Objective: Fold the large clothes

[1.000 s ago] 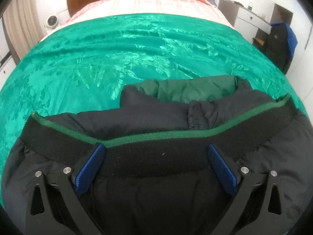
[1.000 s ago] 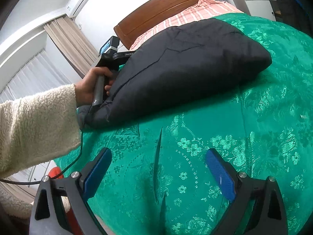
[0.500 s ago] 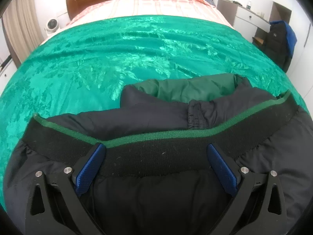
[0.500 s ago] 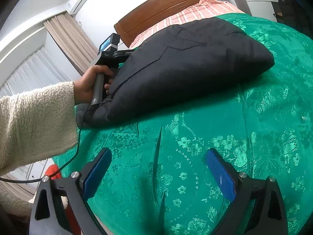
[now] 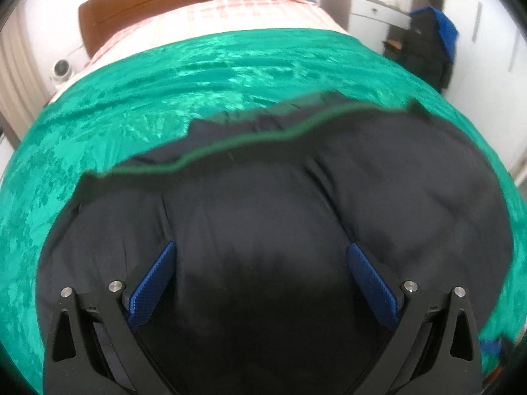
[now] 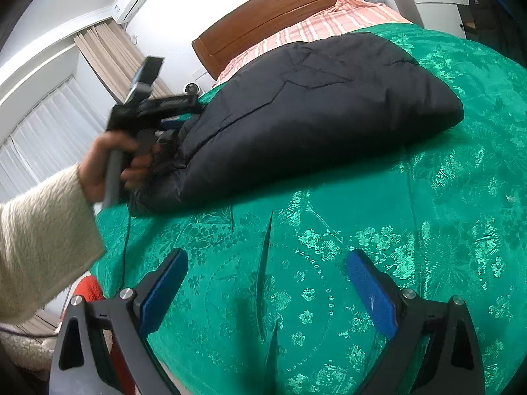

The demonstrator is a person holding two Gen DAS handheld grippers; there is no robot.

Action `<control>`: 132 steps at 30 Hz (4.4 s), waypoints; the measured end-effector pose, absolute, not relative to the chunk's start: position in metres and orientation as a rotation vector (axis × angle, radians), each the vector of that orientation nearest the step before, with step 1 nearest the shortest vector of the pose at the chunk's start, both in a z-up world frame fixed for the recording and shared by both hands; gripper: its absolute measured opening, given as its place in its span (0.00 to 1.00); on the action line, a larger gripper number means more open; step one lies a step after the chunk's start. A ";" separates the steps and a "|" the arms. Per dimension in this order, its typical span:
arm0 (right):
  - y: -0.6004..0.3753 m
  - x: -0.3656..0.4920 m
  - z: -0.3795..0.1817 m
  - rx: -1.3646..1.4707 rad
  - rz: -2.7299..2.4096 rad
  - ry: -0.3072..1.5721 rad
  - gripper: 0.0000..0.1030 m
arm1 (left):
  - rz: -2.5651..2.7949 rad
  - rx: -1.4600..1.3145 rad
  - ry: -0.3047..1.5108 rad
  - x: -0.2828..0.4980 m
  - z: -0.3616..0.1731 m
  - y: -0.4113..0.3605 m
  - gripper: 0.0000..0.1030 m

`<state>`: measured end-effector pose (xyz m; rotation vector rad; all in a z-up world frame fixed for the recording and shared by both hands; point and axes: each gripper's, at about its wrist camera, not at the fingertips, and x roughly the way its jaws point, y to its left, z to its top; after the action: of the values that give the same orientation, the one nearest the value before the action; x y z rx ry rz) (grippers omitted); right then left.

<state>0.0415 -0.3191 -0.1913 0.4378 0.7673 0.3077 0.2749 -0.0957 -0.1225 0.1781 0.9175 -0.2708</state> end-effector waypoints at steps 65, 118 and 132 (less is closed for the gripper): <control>0.035 0.193 -0.099 -0.861 0.433 0.468 0.37 | -0.222 -0.421 0.754 0.111 -0.085 0.203 0.95; 0.007 0.391 -0.123 0.022 0.217 0.744 1.00 | -0.385 -0.608 0.864 0.290 -0.135 0.182 0.32; -0.008 0.375 -0.114 0.041 0.302 0.729 1.00 | -0.178 -0.296 0.834 0.248 -0.085 0.168 0.80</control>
<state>0.3748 -0.0084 -0.1138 0.0407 0.7289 0.3016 0.2485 0.1682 -0.0854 -0.2956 0.8342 -0.1781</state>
